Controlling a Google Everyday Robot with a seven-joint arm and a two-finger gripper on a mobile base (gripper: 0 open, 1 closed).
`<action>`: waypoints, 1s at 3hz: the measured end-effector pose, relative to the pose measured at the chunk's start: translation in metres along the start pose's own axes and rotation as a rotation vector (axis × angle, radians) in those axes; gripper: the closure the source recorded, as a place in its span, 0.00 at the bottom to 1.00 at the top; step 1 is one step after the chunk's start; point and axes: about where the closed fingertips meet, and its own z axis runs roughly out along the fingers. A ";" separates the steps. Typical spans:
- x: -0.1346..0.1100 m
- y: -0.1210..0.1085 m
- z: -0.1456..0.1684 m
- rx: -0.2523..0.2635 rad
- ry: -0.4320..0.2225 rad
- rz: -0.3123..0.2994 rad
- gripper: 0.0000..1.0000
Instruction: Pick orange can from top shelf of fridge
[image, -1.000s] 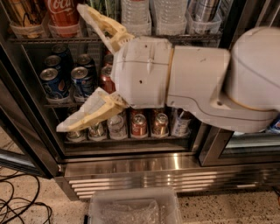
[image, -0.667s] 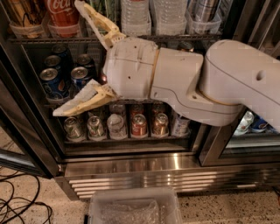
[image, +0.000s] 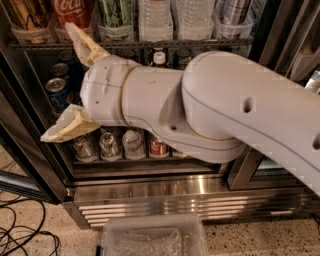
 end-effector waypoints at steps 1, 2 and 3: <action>-0.006 0.019 -0.001 0.007 0.179 -0.055 0.00; -0.037 0.022 0.000 0.017 0.195 -0.077 0.00; -0.035 0.020 0.006 0.044 0.188 -0.049 0.00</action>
Offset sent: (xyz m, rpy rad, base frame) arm -0.0130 0.0054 -0.0094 -0.1230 -0.0006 -0.1120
